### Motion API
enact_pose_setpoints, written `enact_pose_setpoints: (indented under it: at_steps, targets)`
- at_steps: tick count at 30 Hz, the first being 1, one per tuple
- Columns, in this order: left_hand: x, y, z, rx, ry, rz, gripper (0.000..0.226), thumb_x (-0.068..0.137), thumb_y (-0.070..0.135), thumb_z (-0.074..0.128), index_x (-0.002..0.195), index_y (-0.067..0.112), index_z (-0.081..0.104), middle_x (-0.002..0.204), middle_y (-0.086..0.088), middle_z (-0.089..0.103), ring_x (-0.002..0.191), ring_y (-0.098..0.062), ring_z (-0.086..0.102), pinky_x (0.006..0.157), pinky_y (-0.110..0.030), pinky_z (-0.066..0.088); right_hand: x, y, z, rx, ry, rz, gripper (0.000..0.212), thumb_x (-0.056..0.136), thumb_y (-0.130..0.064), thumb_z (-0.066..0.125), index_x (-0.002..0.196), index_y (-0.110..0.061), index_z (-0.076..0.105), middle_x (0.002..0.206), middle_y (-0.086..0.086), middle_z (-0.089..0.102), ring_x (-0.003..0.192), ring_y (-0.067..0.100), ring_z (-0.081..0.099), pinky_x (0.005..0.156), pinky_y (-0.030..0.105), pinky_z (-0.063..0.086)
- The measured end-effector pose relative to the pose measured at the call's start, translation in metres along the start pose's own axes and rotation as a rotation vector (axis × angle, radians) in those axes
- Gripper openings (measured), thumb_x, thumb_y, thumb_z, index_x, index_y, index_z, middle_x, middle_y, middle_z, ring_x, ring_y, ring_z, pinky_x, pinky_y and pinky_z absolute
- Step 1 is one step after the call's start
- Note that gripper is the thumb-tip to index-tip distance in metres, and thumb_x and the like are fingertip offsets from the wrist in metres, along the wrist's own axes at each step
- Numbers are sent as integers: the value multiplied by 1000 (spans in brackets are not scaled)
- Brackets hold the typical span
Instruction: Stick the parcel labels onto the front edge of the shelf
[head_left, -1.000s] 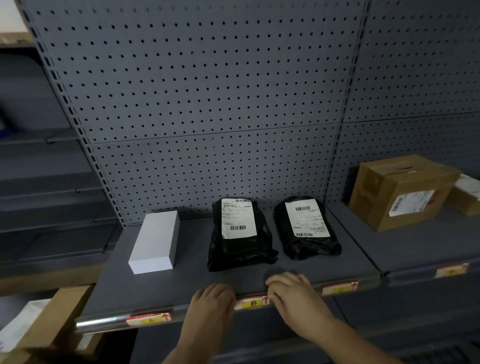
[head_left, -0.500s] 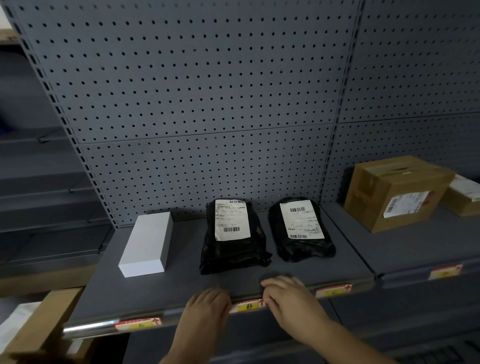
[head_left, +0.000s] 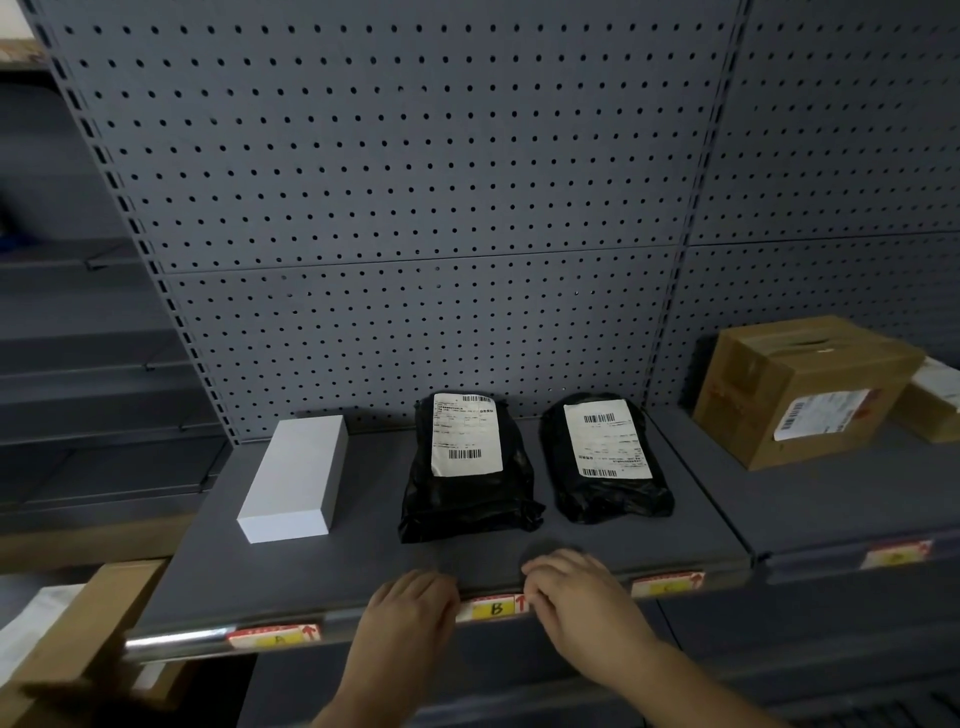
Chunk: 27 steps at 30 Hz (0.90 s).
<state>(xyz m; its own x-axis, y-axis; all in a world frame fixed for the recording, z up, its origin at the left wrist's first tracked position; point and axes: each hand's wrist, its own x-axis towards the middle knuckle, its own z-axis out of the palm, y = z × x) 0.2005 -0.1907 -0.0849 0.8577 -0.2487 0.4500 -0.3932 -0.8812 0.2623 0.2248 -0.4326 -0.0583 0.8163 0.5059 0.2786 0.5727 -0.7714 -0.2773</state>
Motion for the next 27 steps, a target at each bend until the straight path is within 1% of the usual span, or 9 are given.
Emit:
enact_pose_setpoints:
  at_steps: [3,8,11,15,19,21,23,25,27]
  targets:
    - [-1,0,1,2,1,-6,12,85,38,50,79,34,60,88,20,66,84,-2,62,68,-22,50,0,0,0,6,5,15,14,89,-25,51,79,-26,60,112,-12,65,102,11,56,89,26,39]
    - [0,1,0,13,-12,-25,14,85,39,49,79,34,61,89,20,66,83,-1,62,68,-21,50,0,-1,-3,25,-8,23,20,91,-30,43,83,-27,61,116,-13,63,105,10,54,92,25,35]
    - [0,2,0,16,-20,-40,13,85,39,49,79,35,60,87,21,64,82,0,61,68,-19,48,1,-2,-3,35,-15,36,15,91,-27,49,82,-27,61,115,-14,63,104,9,53,96,29,39]
    - [0,4,-1,9,-12,-68,13,84,40,49,80,34,60,88,21,64,82,0,61,68,-21,49,0,-3,-2,36,-1,53,13,90,-26,52,82,-28,63,114,-14,64,102,8,54,96,29,42]
    - [-1,7,-1,1,-11,-85,12,84,40,50,80,34,60,87,20,64,81,-2,61,69,-22,50,-1,-4,-3,52,-6,63,14,91,-26,52,88,-27,65,117,-14,63,105,7,53,99,30,40]
    - [-1,8,-2,5,-13,-94,12,84,40,51,80,34,60,87,19,64,81,-3,61,70,-23,51,0,-5,-5,58,-15,61,16,93,-26,49,94,-27,65,122,-13,61,109,7,51,102,29,37]
    - [-1,8,-1,1,-8,-102,9,85,39,53,81,34,60,86,19,64,80,-3,60,70,-23,51,0,-6,-6,60,-33,53,21,95,-27,44,100,-26,64,127,-14,58,113,6,48,103,27,33]
    - [-1,11,-4,3,-27,-100,2,84,35,60,82,35,59,86,19,63,79,-2,60,71,-22,50,1,-6,-8,58,-37,50,23,96,-27,42,103,-26,64,128,-13,57,115,7,47,103,27,31]
    - [-1,13,-7,7,-47,-108,10,83,29,66,83,34,58,84,18,62,77,-3,59,70,-23,50,1,-6,-8,59,-27,50,22,96,-27,43,103,-26,65,127,-13,58,113,8,48,102,26,32]
